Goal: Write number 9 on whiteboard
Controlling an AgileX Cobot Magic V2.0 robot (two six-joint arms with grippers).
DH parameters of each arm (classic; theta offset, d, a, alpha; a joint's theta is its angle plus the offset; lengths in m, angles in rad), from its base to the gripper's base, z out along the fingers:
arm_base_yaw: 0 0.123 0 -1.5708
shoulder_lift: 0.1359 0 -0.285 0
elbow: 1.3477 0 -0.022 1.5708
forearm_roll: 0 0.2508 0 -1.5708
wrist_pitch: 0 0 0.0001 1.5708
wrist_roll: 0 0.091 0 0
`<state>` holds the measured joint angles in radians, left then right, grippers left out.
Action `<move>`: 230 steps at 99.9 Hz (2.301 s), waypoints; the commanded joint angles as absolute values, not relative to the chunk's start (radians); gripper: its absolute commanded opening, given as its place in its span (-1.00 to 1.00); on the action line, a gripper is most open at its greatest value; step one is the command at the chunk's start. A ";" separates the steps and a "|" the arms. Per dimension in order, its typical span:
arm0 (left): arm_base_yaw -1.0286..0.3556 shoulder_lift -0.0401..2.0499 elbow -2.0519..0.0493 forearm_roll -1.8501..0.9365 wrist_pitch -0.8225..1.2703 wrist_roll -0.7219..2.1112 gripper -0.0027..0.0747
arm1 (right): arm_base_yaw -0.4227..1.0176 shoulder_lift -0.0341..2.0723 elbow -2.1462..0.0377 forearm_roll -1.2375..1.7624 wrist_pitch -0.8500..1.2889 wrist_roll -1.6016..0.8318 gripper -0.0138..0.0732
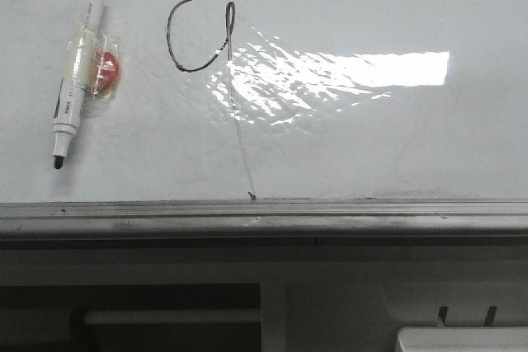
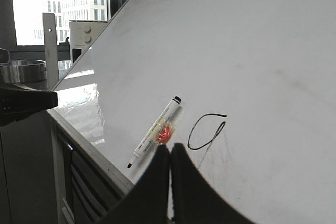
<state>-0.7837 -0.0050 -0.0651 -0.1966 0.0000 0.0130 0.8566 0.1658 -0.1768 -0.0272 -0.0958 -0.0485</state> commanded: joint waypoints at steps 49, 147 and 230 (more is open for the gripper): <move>-0.418 -0.032 0.046 -0.088 -0.289 0.008 -0.98 | 0.858 0.174 -0.205 -0.040 -0.178 -0.056 -0.85; -0.038 -0.032 0.046 -0.055 0.280 0.008 -0.98 | 0.858 0.174 -0.205 -0.040 -0.178 -0.056 -0.85; -0.038 -0.032 0.046 -0.057 0.280 0.008 -0.98 | 0.851 0.174 -0.195 -0.044 -0.176 -0.059 -0.85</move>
